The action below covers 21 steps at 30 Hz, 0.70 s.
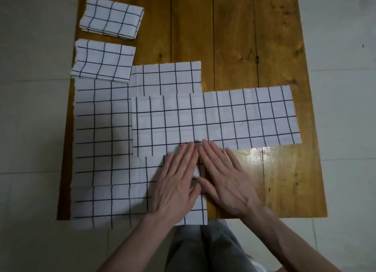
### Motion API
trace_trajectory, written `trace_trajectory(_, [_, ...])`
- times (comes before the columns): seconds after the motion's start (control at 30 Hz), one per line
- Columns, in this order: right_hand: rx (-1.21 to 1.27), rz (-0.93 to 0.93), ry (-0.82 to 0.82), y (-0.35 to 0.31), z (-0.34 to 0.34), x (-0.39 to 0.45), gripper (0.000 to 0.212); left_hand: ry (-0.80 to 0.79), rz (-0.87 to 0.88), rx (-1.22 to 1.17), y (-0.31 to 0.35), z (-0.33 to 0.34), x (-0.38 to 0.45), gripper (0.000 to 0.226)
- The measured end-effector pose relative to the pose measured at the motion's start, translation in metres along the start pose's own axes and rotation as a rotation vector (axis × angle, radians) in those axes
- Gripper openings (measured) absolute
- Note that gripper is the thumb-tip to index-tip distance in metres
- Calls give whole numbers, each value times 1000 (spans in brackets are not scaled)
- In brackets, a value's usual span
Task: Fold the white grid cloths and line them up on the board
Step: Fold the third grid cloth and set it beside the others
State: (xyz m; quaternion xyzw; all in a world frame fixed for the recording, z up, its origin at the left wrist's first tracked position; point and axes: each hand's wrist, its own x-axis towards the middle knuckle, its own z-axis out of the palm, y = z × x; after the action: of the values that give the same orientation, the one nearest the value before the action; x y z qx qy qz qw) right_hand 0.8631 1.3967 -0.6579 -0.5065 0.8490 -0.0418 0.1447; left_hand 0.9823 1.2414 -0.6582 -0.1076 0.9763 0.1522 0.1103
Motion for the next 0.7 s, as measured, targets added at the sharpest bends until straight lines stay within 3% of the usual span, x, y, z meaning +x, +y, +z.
trace_trajectory(0.17, [14, 5, -90, -6, 13, 12, 78, -52, -76, 42, -20, 1, -8, 72])
trace_trajectory(0.7, [61, 35, -78, -10, 18, 13, 81, -44, -225, 82, -92, -5, -52, 71])
